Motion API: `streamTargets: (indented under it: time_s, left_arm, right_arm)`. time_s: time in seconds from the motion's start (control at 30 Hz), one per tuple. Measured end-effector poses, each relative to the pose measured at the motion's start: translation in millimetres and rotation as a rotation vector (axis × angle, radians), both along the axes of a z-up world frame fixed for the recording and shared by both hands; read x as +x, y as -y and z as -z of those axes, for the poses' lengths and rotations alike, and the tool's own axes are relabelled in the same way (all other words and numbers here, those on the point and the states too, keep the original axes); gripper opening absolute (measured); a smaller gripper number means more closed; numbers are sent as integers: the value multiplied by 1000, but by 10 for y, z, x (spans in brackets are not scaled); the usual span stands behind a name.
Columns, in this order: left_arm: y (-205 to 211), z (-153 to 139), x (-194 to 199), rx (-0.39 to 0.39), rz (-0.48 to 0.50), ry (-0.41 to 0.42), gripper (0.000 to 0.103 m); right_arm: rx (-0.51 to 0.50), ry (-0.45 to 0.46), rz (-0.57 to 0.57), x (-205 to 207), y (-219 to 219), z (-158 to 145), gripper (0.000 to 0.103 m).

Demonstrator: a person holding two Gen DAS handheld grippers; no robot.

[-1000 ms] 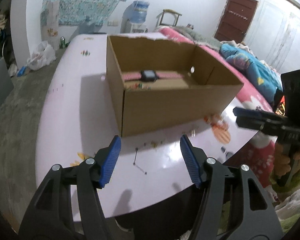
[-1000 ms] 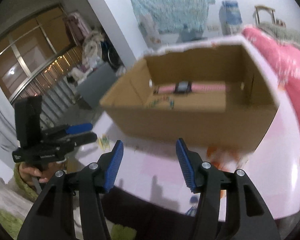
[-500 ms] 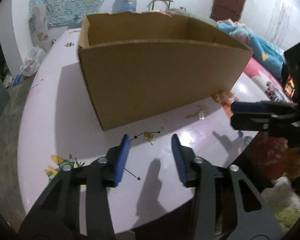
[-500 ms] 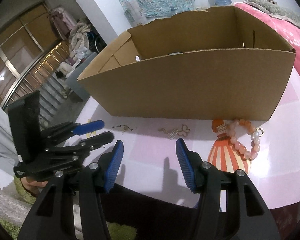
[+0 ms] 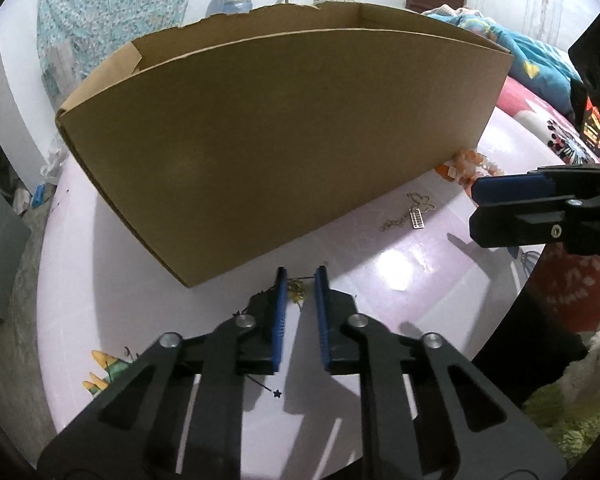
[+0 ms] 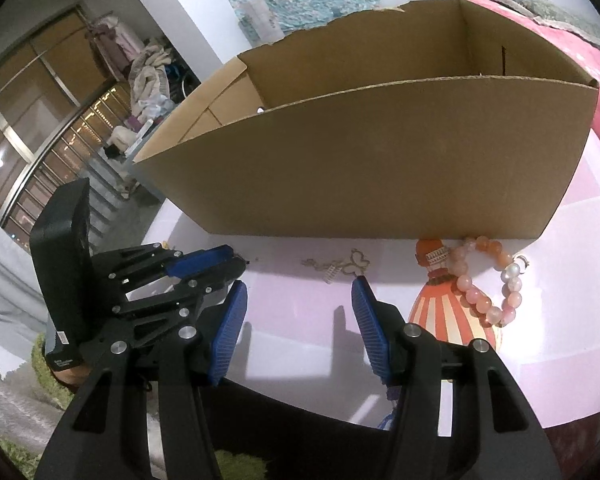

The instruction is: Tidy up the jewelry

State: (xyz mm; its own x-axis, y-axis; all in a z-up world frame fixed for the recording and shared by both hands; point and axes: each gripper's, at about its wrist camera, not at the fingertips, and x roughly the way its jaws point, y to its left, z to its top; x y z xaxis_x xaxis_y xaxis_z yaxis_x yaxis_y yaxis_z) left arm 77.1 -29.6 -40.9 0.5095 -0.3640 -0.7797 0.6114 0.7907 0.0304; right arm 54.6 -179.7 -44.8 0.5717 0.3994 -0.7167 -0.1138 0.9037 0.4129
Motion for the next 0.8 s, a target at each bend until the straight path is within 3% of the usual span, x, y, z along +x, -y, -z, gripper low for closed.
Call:
streamTargets:
  time_s: [0.13, 0.47, 0.8]
  left_arm:
    - [-19, 5, -26, 2, -1, 10, 3]
    - [-214, 0, -55, -19, -68, -15, 3]
    - [-272, 1, -46, -32, -73, -23, 3]
  right_arm:
    - [-13, 14, 1, -29, 3, -13, 52]
    - [-43, 30, -42, 74, -54, 23, 35]
    - [-174, 59, -96, 301, -300, 74, 25]
